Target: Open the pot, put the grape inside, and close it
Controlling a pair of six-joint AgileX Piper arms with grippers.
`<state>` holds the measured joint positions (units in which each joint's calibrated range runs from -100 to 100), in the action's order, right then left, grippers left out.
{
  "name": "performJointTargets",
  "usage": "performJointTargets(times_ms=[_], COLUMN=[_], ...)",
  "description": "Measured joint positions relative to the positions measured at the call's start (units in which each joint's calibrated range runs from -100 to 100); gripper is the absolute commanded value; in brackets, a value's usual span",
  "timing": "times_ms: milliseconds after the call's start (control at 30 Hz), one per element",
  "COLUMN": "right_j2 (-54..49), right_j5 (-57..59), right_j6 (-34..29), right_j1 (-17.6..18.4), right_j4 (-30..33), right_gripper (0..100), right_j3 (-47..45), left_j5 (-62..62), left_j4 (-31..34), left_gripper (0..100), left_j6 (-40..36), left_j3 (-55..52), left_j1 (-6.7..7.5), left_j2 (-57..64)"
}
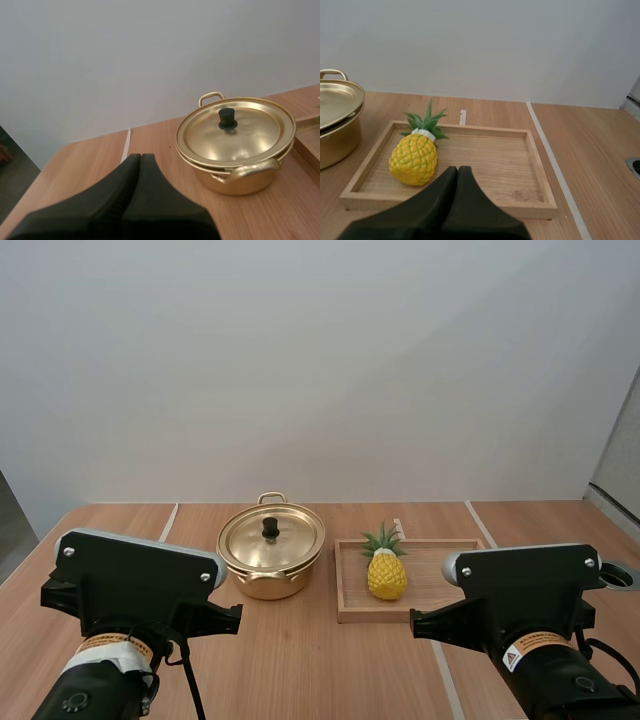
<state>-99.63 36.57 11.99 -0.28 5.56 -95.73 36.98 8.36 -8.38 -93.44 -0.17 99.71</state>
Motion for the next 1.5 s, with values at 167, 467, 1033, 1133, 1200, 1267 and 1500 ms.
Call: performJointTargets(times_ms=[167, 467, 1033, 1133, 1200, 1267, 1500], right_j2=[0.00, 0.00, 0.00, 0.00, 0.00, 0.00, 0.00], right_j5=[0.20, 0.19, -1.82, -2.53, -2.53, -2.75, -3.60], right_j6=[0.00, 0.00, 0.00, 0.00, 0.00, -0.14, -1.46], right_j1=[0.00, 0.00, 0.00, 0.00, 0.00, 0.00, 0.00], right_j4=[0.21, 0.33, 0.33, 0.33, 0.33, 0.33, -0.02], right_gripper=[0, 0, 0, 0, 0, 0, 0], right_j3=[-0.27, -1.78, -4.06, -4.06, -4.06, -4.06, -4.06], left_j5=[0.89, -3.04, -5.69, -5.69, -5.69, -5.69, -5.15], left_j4=[0.00, -0.20, -1.06, -1.06, -1.06, -1.06, -1.06], left_gripper=[0, 0, 0, 0, 0, 0, 0], left_j6=[-1.14, -5.24, -15.07, -15.71, -16.46, -17.12, -17.81], left_j3=[-1.68, -6.24, -6.44, -6.44, -6.44, -6.44, -6.44], left_j1=[0.00, 0.00, 0.00, 0.00, 0.00, 0.00, 0.00], left_j2=[0.00, 0.00, 0.00, 0.00, 0.00, 0.00, 0.00])
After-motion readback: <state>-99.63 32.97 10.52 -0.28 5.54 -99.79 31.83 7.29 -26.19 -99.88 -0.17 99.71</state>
